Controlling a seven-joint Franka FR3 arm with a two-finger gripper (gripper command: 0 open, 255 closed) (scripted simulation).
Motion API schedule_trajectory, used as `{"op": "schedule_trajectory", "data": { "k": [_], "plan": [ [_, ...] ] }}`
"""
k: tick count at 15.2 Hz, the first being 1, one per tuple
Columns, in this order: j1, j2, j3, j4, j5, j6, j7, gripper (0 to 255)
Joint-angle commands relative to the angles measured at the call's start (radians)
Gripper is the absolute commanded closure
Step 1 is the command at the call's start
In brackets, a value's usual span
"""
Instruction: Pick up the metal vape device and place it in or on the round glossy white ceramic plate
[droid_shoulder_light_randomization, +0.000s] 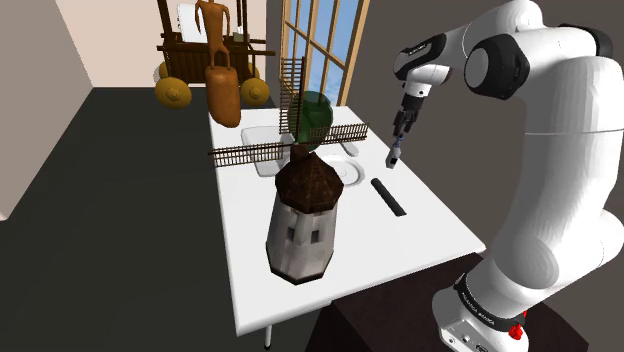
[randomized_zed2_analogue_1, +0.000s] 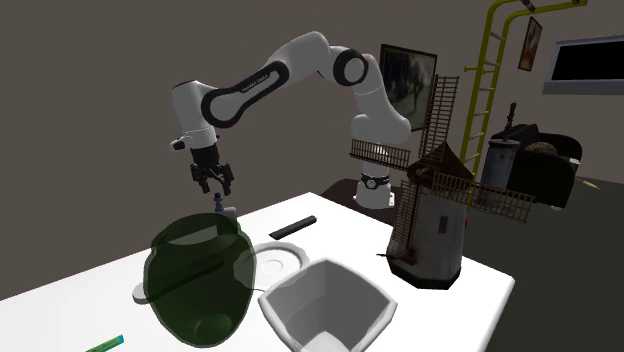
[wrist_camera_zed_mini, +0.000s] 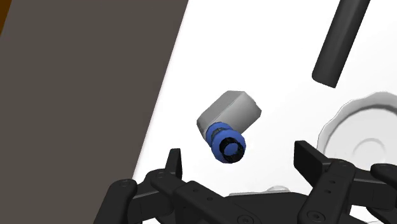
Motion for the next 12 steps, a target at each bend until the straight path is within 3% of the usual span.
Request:
{"op": "schedule_trajectory", "data": {
  "k": [1,12],
  "plan": [
    [-0.002,0.011,0.003,-0.010,0.006,0.021,-0.005,0],
    [-0.002,0.026,0.009,-0.037,0.014,0.061,-0.011,0]
  ]
}}
